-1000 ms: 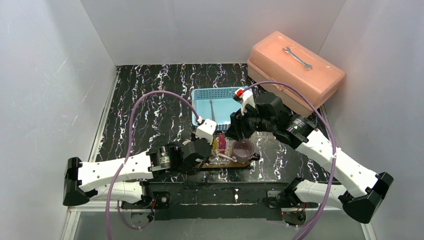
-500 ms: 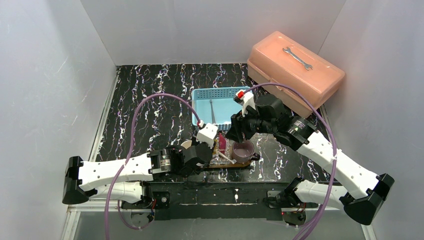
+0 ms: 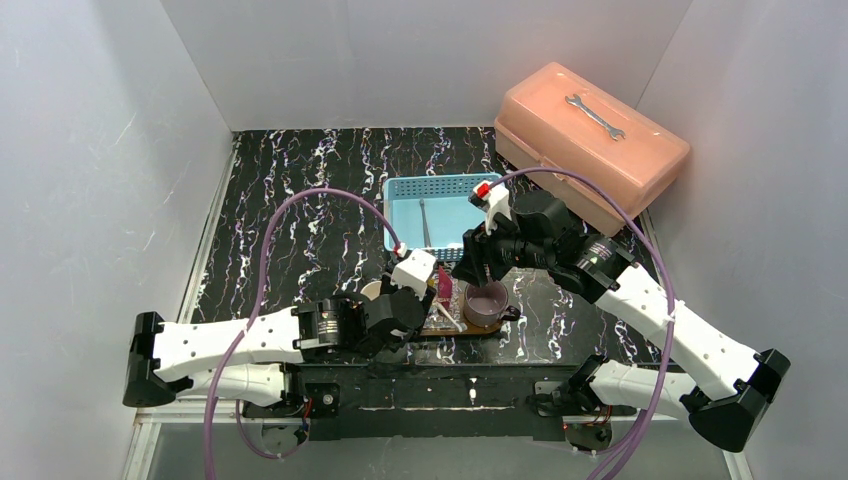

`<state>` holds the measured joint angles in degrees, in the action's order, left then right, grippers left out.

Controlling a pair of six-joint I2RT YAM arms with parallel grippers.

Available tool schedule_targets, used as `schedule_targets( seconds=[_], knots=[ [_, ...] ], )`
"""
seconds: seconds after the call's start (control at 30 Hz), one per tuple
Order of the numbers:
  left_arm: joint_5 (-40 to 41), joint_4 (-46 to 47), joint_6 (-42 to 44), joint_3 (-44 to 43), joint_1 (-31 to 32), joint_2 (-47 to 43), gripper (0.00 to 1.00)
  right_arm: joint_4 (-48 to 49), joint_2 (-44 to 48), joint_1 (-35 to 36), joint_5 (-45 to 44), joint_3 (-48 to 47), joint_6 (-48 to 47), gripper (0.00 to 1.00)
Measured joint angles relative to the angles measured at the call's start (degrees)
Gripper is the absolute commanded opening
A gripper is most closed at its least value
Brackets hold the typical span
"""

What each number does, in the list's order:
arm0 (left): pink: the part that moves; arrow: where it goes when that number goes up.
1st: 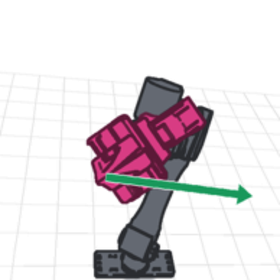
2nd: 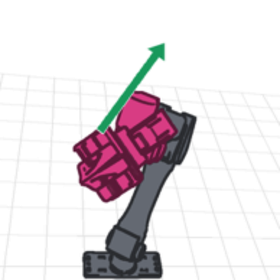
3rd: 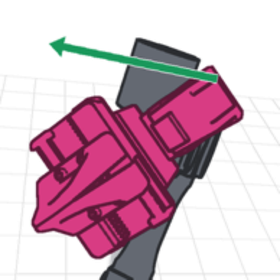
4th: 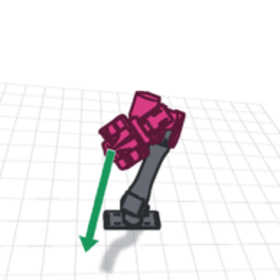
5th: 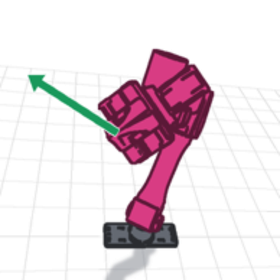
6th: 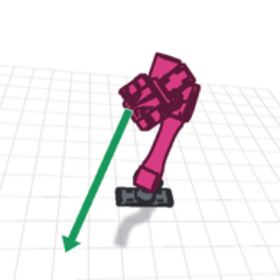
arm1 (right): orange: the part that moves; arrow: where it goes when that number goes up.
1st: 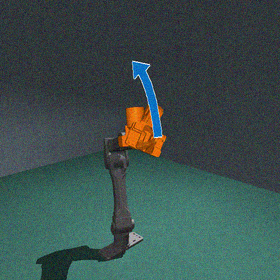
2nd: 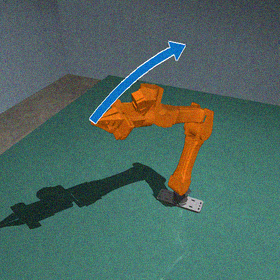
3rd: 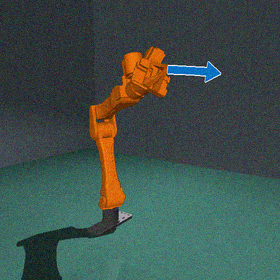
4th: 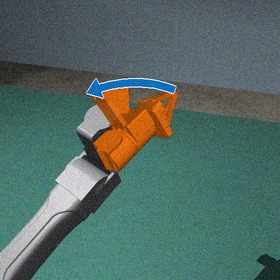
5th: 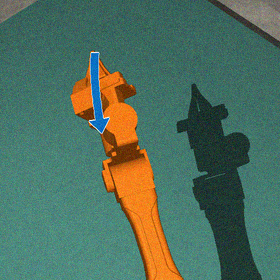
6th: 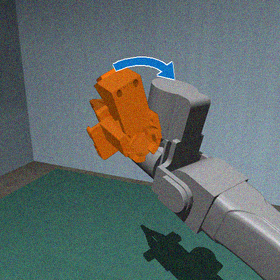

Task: Prepare toiletry sets of a toothbrush and toothpaste on the tray

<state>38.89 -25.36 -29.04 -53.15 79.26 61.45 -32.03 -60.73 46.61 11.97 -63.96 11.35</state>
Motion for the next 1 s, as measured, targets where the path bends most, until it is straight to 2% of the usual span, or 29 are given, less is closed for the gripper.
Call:
schedule_targets(
  seconds=[0.1,0.23,0.4,0.53,0.57,0.6,0.8,1.0],
  knots=[
    [0.07,-1.42,1.14,-1.51,0.0,0.0,0.55,-0.04,0.0,0.0,-0.39,0.0,0.09,0.66],
    [0.35,-4.11,2.49,-5.9,0.0,0.44,0.63,-0.59,0.0,0.0,-1.84,-0.09,0.13,0.75],
    [1.73,-6.45,4.57,-10.6,0.0,0.79,0.8,-1.84,-0.46,0.0,-4.96,-1.29,-0.17,0.79],
    [3.19,-8.17,6.75,-12.9,-0.02,0.55,0.88,-2.54,-1.68,0.0,-7.85,-3.5,-1.07,0.83],
    [3.43,-8.63,7.37,-13.51,-0.02,0.5,0.96,-2.69,-2.14,-0.02,-8.66,-4.15,-1.25,0.84],
    [3.63,-9.14,7.82,-14.16,-0.09,0.46,0.98,-2.78,-2.56,-0.04,-9.51,-4.7,-1.38,0.84],
    [3.3,-12.41,10.78,-19.34,-3.48,0.37,0.98,-3.02,-5.81,-1.57,-14.27,-7.96,-3.37,0.9],
    [-0.94,-14.4,12.44,-20.72,-12.41,-0.72,0.98,-2.93,-7.89,-6.51,-15.52,-10.08,-4.76,0.92]
  ],
)
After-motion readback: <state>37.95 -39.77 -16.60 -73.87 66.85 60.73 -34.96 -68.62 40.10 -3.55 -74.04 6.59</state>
